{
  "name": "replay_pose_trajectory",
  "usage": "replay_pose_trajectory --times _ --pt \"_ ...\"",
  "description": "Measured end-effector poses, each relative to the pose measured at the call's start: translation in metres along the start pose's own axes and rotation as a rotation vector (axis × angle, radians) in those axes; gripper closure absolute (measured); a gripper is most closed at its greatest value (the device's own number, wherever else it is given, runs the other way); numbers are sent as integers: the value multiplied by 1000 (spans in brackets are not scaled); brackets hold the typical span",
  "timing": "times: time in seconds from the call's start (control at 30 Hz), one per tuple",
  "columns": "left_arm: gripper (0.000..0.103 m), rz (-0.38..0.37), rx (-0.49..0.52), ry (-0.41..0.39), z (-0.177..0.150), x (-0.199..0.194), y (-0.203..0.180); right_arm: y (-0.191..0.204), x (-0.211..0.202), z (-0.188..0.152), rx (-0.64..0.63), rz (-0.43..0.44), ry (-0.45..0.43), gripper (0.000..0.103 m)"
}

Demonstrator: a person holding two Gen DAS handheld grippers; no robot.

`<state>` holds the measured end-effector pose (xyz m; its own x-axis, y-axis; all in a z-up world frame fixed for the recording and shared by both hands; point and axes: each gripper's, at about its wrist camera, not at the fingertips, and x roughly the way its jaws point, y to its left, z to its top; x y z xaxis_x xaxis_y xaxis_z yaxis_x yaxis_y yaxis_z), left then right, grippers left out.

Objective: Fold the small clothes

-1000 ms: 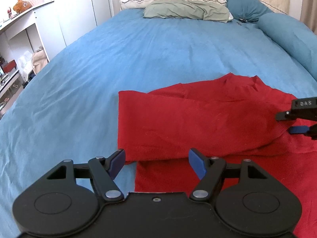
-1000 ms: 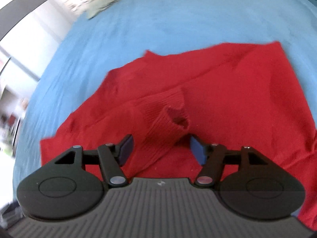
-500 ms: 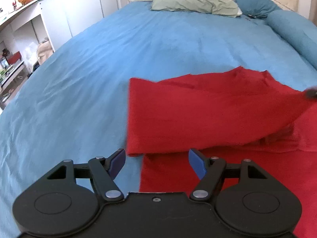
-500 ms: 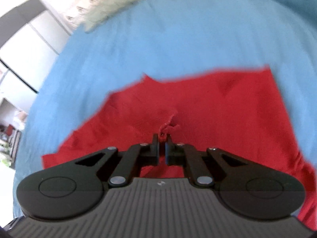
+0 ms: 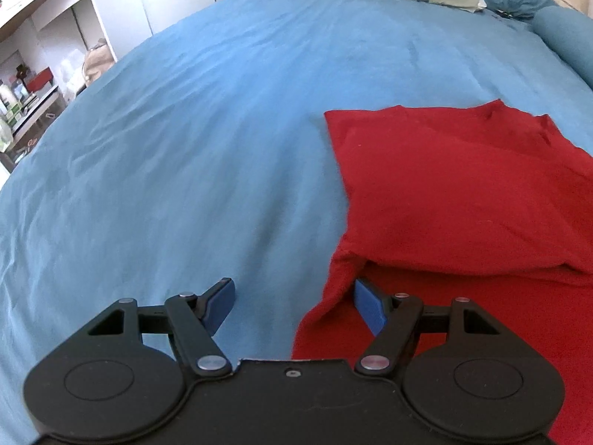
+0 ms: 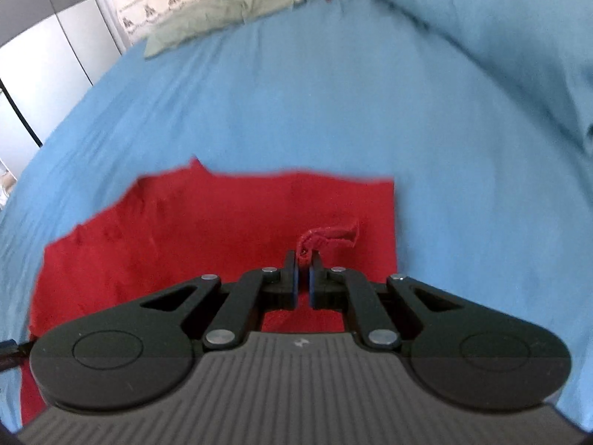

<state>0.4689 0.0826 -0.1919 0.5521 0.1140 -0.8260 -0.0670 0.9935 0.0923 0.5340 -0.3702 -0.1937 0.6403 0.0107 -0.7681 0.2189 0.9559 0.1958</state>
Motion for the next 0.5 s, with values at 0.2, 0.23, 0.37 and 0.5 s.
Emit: replay_pose_trajectory --times 0.2,0.23,0.37,0.5 --pt "28 -3 14 -2 -4 -14 4 0 -29 -22 -60 -67 -82 22" --pt "28 -4 20 -5 -5 -18 3 5 -35 -25 -83 -36 -100 20" --pt "28 -9 39 -11 -16 -31 1 19 -26 -30 -136 33 -76 17" --pt "27 -24 48 -4 -25 -34 1 14 8 -32 -99 18 -38 17"
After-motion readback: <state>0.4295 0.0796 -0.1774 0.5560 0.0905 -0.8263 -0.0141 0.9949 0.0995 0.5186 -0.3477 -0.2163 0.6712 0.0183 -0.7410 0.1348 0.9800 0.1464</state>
